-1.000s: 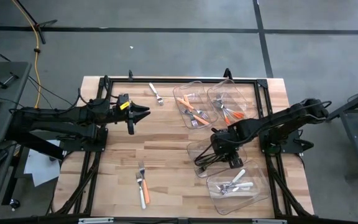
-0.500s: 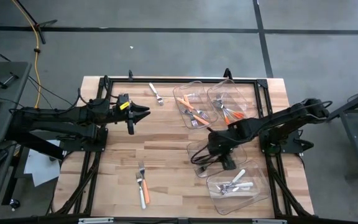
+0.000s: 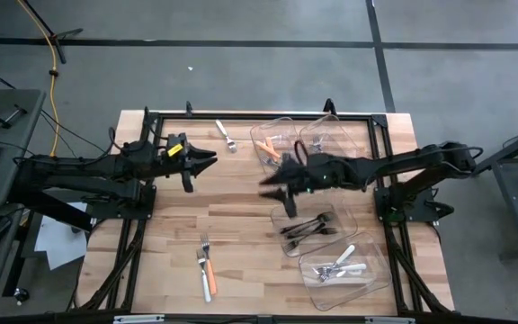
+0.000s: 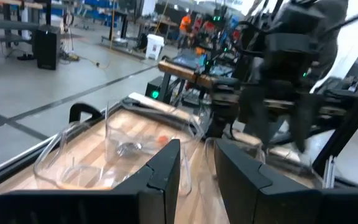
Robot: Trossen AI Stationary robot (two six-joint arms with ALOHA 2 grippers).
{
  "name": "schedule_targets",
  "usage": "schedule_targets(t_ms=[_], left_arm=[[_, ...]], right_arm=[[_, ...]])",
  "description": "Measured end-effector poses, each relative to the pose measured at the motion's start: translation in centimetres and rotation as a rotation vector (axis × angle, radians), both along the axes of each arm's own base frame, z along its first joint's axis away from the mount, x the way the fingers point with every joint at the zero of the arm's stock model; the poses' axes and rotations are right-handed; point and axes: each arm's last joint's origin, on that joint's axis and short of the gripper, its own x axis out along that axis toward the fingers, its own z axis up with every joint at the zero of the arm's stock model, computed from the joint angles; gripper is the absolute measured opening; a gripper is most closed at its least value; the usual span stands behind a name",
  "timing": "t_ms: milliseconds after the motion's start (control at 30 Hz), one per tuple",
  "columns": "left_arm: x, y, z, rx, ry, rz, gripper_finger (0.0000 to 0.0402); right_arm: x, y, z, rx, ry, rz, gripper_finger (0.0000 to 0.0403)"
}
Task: Sort silverware by color (type)
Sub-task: Move the top white fork to the bottom
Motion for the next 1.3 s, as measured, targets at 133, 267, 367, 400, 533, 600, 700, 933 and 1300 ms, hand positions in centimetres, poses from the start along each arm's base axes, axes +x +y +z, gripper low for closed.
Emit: schedule_targets(t_ms=[133,267,367,400,533,600,700,933,1300], left_arm=[[0.0,0.0,0.4,0.002,-0.04,0.0,0.0088],[0.0,0.0,0.5,0.002,-0.047,0.0,0.0088],[0.0,-0.1,0.5,0.001,-0.049,-0.028,0.0088],[0.0,-0.1,0.5,0.001,-0.048,-0.04,0.0088],[0.0,-0.2,0.5,0.001,-0.048,-0.058,0.0088],[0.0,-0.2,0.5,0.001,-0.048,-0.058,0.0088],[0.0,-0.2,0.5,0.001,-0.048,-0.058,0.0088],[0.0,-0.2,0.5,0.001,-0.048,-0.058,0.0088],[0.0,-0.1,0.5,0.001,-0.047,-0.056,0.0088]], right_arm=[[0.3,-1.5,0.9,-0.042,-0.093,-0.141,0.0145],[0.4,-2.4,1.1,0.0,-0.115,-0.183,0.0145],[0.4,-2.7,1.1,0.035,-0.115,-0.198,0.0145],[0.4,-2.7,1.1,0.042,-0.114,-0.201,0.0145],[0.4,-2.8,1.1,0.041,-0.114,-0.203,0.0145],[0.4,-2.8,1.1,0.041,-0.115,-0.203,0.0145],[0.4,-2.8,1.1,0.041,-0.114,-0.203,0.0145],[0.4,-2.8,1.1,0.04,-0.114,-0.203,0.0145],[0.4,-2.8,0.9,0.007,-0.108,-0.196,0.0145]])
